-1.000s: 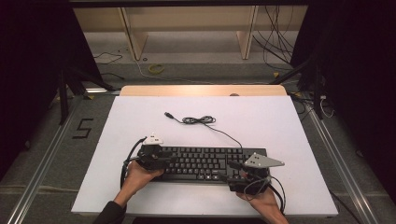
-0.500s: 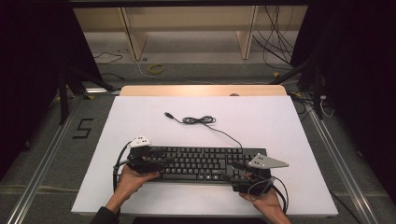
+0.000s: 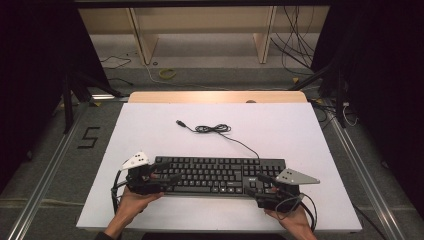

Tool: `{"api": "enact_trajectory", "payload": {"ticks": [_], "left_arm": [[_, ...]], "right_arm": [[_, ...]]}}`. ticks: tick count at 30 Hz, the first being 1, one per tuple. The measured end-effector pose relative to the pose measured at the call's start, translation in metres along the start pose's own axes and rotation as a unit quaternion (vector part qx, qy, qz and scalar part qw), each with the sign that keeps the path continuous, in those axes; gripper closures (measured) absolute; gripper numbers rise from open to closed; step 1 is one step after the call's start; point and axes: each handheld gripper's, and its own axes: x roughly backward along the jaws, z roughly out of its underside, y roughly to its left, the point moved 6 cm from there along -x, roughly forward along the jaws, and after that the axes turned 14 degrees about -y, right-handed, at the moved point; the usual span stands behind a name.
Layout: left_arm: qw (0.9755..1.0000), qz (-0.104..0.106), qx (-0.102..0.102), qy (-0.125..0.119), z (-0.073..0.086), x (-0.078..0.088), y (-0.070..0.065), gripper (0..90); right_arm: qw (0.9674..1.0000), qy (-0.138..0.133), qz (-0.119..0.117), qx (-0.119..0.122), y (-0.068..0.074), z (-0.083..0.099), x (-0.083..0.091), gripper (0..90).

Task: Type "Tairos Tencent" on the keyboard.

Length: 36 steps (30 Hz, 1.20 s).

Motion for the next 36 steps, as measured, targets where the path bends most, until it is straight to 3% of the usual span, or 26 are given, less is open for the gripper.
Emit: {"api": "enact_trajectory", "payload": {"ticks": [7, 16, 25, 36], "left_arm": [[0.9999, 0.007, -0.001, -0.011, 0.004, 0.012, -0.007, 26.0], [1.0, 0.005, -0.002, -0.004, 0.014, 0.02, -0.009, 24.5], [0.9999, 0.003, -0.011, -0.004, 0.016, 0.022, -0.009, 24.4], [1.0, 0.0, -0.008, -0.005, 0.017, 0.021, -0.007, 24.5]], "right_arm": [[0.9999, -0.009, 0.007, 0.001, -0.005, 0.001, 0.012, 32.7], [0.9998, -0.012, 0.015, 0.005, -0.009, 0.006, 0.023, 32.2], [0.9996, -0.014, 0.018, 0.015, -0.009, 0.006, 0.024, 32.2], [0.9996, -0.017, 0.018, 0.014, -0.01, 0.005, 0.023, 32.2]]}}
